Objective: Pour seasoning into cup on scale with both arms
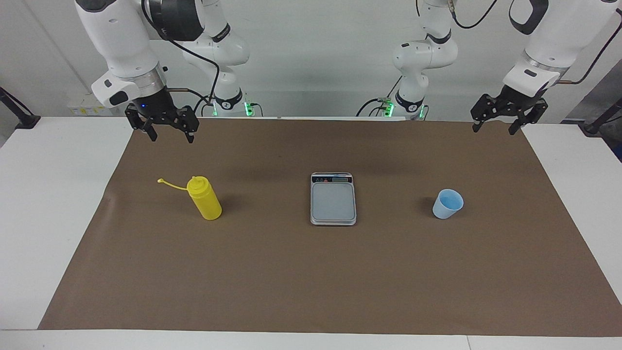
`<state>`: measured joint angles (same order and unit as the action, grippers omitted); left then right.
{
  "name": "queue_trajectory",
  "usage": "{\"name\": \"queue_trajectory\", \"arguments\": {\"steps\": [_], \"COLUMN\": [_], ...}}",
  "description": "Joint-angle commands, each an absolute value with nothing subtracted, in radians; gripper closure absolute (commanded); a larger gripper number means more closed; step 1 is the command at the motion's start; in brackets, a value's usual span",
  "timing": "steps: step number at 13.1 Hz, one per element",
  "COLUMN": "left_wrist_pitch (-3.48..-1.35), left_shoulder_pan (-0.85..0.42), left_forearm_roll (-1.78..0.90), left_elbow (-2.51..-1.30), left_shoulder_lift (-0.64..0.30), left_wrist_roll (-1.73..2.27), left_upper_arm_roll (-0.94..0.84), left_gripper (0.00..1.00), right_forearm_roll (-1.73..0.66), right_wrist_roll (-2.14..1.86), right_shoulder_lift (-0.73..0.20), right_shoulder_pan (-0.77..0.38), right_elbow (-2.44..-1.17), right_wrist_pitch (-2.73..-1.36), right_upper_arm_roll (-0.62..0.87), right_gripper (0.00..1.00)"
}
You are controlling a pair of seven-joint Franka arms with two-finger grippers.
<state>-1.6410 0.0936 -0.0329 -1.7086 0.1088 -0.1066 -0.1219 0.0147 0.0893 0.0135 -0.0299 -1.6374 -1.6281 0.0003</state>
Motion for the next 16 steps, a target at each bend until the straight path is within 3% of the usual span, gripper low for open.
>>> {"name": "queue_trajectory", "arguments": {"steps": [1,6,11,16], "left_wrist_pitch": [-1.718,-1.894,-2.1,-2.239], "left_shoulder_pan": [0.1,0.103,0.106,0.141], "left_forearm_roll": [-0.048,-0.046,-0.048,-0.058], "left_elbow": [-1.785,-1.88,-2.052,-2.141], "left_shoulder_lift": [0.106,0.032,0.026,-0.003], "left_wrist_roll": [-0.091,0.003,0.078,0.084], "left_upper_arm_roll": [-0.123,-0.121,-0.123,-0.123], "left_gripper": [0.0,0.0,0.0,0.0], "right_forearm_roll": [-0.002,-0.002,-0.002,-0.002], "right_wrist_roll": [0.072,0.074,0.074,0.074], "right_shoulder_lift": [0.035,0.035,0.035,0.035], "right_shoulder_pan": [-0.017,-0.015,-0.017,-0.015], "right_elbow": [-1.664,-1.664,-1.664,-1.664], "right_wrist_pitch": [-1.646,-1.647,-1.646,-1.647], "right_upper_arm_roll": [0.005,0.005,0.005,0.005], "right_gripper": [0.0,0.0,0.0,0.0]}}
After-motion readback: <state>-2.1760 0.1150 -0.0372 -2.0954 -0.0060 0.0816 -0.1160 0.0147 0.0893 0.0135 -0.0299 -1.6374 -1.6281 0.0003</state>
